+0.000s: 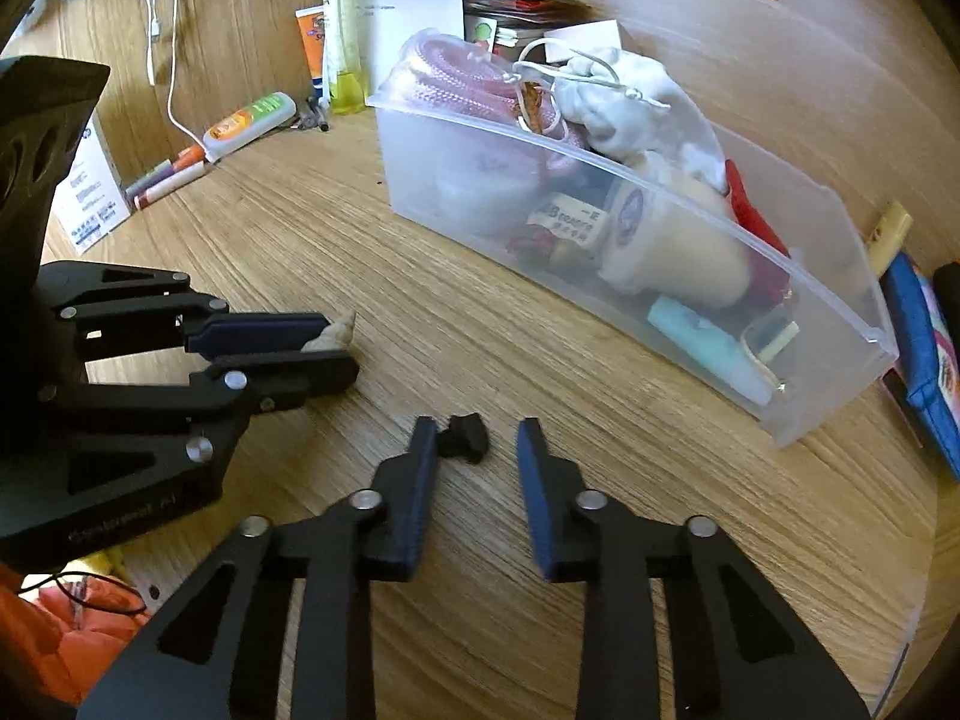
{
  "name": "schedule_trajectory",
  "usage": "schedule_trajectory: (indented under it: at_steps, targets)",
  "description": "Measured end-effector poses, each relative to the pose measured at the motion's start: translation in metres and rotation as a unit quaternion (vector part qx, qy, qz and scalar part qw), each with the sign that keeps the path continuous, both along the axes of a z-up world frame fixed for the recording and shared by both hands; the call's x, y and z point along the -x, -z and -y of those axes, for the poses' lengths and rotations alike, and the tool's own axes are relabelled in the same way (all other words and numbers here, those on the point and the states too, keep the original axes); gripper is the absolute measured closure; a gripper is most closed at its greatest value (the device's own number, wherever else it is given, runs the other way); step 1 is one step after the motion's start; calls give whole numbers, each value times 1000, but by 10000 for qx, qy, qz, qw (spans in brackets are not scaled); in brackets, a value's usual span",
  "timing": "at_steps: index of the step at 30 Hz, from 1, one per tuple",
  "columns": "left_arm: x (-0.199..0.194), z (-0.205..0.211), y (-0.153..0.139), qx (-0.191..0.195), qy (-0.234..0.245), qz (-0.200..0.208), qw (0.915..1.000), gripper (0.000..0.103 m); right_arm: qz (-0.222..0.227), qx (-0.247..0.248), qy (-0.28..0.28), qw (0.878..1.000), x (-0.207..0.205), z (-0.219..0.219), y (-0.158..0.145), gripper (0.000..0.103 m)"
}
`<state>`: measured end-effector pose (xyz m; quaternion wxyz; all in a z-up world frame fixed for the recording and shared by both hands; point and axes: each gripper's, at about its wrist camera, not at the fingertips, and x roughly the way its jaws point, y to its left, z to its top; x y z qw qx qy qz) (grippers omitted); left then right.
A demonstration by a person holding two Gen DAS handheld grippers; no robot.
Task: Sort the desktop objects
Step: 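Grasp the cream seashell with the left tool while the right tool grasps the black piece, then carry the seashell and black piece over the clear bin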
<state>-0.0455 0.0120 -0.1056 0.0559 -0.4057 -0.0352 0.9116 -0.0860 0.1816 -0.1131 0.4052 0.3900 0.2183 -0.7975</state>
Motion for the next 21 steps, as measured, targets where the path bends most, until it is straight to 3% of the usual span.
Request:
schedule_trajectory:
  at_steps: [3, 21]
  targets:
    - [-1, 2, -7, 13, -64, -95, 9999, 87, -2, 30, 15, 10000, 0, 1, -2, 90]
    - [5, 18, -61, -95, -267, -834, 9961, 87, -423, 491, 190, 9977, 9, -13, -52, 90]
